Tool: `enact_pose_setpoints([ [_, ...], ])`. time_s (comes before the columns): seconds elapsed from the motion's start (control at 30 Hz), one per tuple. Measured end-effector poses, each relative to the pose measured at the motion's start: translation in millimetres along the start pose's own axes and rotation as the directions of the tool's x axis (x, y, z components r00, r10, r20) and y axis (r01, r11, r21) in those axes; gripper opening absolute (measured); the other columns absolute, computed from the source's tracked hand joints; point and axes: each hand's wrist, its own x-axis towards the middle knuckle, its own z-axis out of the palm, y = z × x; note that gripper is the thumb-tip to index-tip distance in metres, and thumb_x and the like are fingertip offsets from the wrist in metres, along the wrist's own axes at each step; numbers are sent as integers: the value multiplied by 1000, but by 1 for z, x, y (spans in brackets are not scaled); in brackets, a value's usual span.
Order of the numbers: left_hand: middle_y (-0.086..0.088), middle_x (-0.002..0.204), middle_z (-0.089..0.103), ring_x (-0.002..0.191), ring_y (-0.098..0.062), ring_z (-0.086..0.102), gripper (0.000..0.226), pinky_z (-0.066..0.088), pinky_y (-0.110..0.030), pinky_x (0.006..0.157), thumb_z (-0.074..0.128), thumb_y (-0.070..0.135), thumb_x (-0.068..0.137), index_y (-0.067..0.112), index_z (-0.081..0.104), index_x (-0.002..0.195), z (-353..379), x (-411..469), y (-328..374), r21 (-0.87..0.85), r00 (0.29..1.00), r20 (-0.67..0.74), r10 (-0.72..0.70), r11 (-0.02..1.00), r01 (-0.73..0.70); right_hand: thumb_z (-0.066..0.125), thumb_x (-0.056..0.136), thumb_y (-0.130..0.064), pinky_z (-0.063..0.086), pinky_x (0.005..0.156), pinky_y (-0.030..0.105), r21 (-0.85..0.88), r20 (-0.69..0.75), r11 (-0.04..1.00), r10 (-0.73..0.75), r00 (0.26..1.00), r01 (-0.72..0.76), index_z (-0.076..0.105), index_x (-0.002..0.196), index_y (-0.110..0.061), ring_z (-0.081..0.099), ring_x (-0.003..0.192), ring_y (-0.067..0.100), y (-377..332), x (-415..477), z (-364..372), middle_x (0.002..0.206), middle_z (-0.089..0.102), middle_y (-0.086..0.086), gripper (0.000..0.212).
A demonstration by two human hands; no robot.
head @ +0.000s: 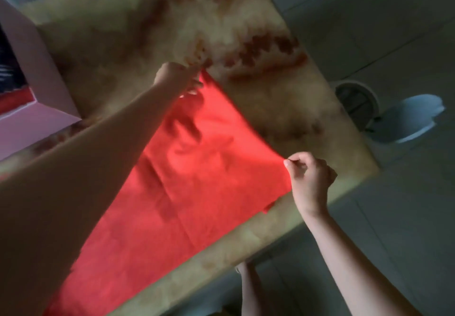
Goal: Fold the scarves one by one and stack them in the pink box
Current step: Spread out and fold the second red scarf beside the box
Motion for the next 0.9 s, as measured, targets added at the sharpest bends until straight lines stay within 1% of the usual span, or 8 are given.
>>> enact_pose_setpoints([
  [0.13,-18,112,65,107,-30,60,42,46,-33,82,58,39,89,6,64,114,18,15,6,401,995,-66,80,915,-47,61,80,-33,28,78,30,13,113,996,81,990,-83,69,81,-24,65,83,23,26,14,2,75,70,-4,13],
  [0.23,-20,128,56,119,-35,52,65,43,-40,99,68,47,74,8,55,124,23,20,-20,428,999,-28,33,904,-18,63,77,-15,22,76,26,28,165,998,55,985,-60,70,90,-23,62,86,26,37,-10,-5,83,68,-2,17],
  [0.3,-20,130,52,121,-36,48,62,40,-43,102,71,43,77,10,52,126,21,21,-35,487,999,-46,17,873,8,67,70,-5,19,75,24,24,201,999,43,979,-48,68,101,-16,58,91,29,42,-35,-7,91,66,-1,33],
  [0.4,-10,120,62,121,-30,49,51,38,-39,103,70,46,78,19,59,120,16,19,-42,506,996,-74,39,862,4,72,70,-16,17,75,23,59,219,990,112,969,-128,61,115,-10,47,95,23,44,-62,-4,101,59,-3,47],
  [0.53,-10,109,68,110,-29,58,40,43,-39,99,72,41,78,16,67,109,19,23,-37,526,992,19,125,842,-116,79,74,-16,17,77,26,26,165,970,236,958,-243,67,99,-8,44,98,31,38,-60,7,104,62,5,29],
  [0.67,-10,113,66,107,-27,61,38,48,-29,82,71,30,82,11,63,114,27,23,-26,445,994,67,85,889,-106,75,77,-12,24,83,28,198,112,933,282,953,-300,67,92,-12,39,94,19,30,-50,8,93,62,-10,17],
  [0.8,-7,126,56,124,-26,46,42,34,-35,108,71,47,77,21,67,109,34,24,-17,491,990,-23,139,864,-110,69,83,-6,40,78,29,418,118,855,284,951,-307,61,90,-22,54,87,23,30,-39,4,84,60,-13,20],
  [0.9,-12,121,61,119,-29,52,51,36,-41,107,62,58,80,16,67,109,39,29,-7,486,999,0,53,873,-46,62,86,1,50,77,29,479,131,806,327,936,-349,57,89,-25,64,86,18,29,-34,1,86,66,-2,27],
])
